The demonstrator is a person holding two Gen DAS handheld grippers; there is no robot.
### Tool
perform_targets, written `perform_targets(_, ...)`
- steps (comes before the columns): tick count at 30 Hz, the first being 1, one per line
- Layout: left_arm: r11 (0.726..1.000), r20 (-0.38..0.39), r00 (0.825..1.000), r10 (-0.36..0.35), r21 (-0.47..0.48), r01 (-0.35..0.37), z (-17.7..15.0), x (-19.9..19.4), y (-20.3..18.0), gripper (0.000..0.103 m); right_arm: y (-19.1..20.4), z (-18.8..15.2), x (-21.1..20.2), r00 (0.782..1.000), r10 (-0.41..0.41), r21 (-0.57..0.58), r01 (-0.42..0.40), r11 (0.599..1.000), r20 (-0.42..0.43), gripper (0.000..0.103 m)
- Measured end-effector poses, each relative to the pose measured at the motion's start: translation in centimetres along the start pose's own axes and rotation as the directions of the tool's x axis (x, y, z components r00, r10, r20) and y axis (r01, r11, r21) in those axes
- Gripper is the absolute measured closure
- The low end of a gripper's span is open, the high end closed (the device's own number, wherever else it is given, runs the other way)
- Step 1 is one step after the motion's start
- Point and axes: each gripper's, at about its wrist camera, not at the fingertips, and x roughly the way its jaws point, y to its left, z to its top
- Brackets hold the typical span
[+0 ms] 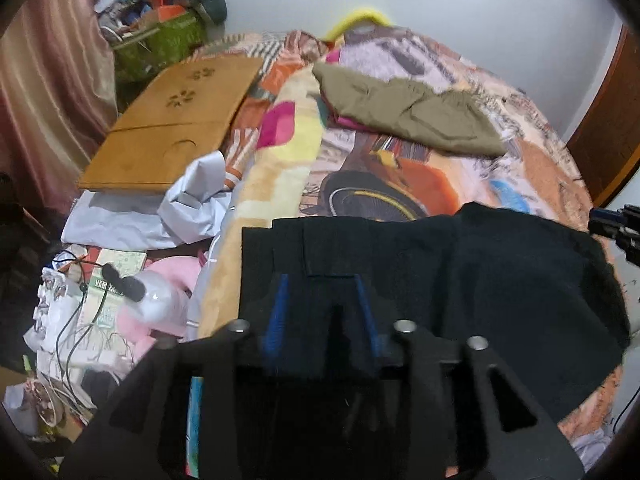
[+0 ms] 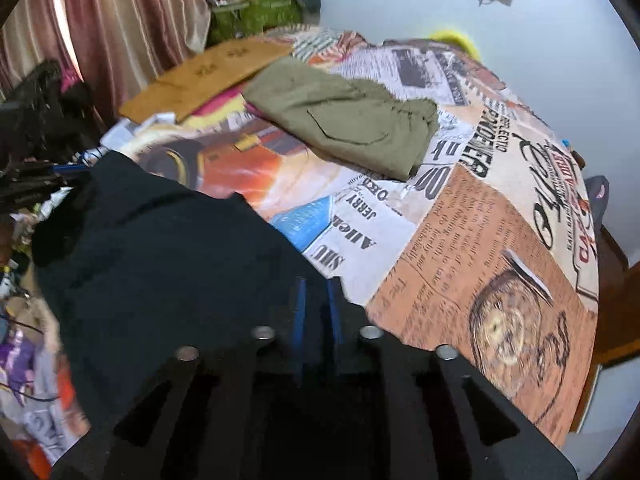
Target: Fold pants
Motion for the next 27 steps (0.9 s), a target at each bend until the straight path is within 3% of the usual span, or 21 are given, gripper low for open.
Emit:
perform_targets(1, 1.0, 0.009, 1.0, -0.001, -0.005, 0.001, -0.3, -0.8, 0.0, 0.06, 0.4, -0.2, -0.9, 1.0, 0.008, 0.002, -0.009, 1.0, 0.019, 0.071)
perform_targets(5, 1.0, 0.039, 0.999, 0.011, -0.01, -0.011, -1.9, -3.5, 0.0, 0.048, 2.7, -1.0, -3.3, 0.996, 0.025, -0.022, -0.023, 0.999, 0.081, 0.063)
perform_targets(10, 0.998, 0.081, 0.995, 0.062, -0.02, -0.061, -4.6, -6.1, 0.2, 0.021, 5.3, -2.5, -4.9, 0.99, 0.062, -0.038, -0.058, 0.998, 0.124, 0.051)
perform_targets(17, 0.997, 0.009, 0.999, 0.042, -0.061, -0.041, -8.6, -5.0, 0.8, 0.02, 8.4, -5.8, -3.5, 0.994, 0.068, -0.067, -0.062, 0.996, 0.081, 0.05)
perform_targets(22, 0.991, -0.119, 0.985, 0.127, -0.03, -0.132, -11.0, -0.9, 1.2, 0.019, 9.8, -8.6, -0.4, 0.998, 0.06, -0.08, -0.063, 0.995, -0.035, 0.05)
perform_targets(27, 0.988, -0.104, 0.983, 0.153, -0.001, -0.154, -12.0, 0.0, 1.2, 0.017, 9.3, -9.4, -0.8, 0.998, 0.061, -0.072, -0.063, 0.995, -0.033, 0.049)
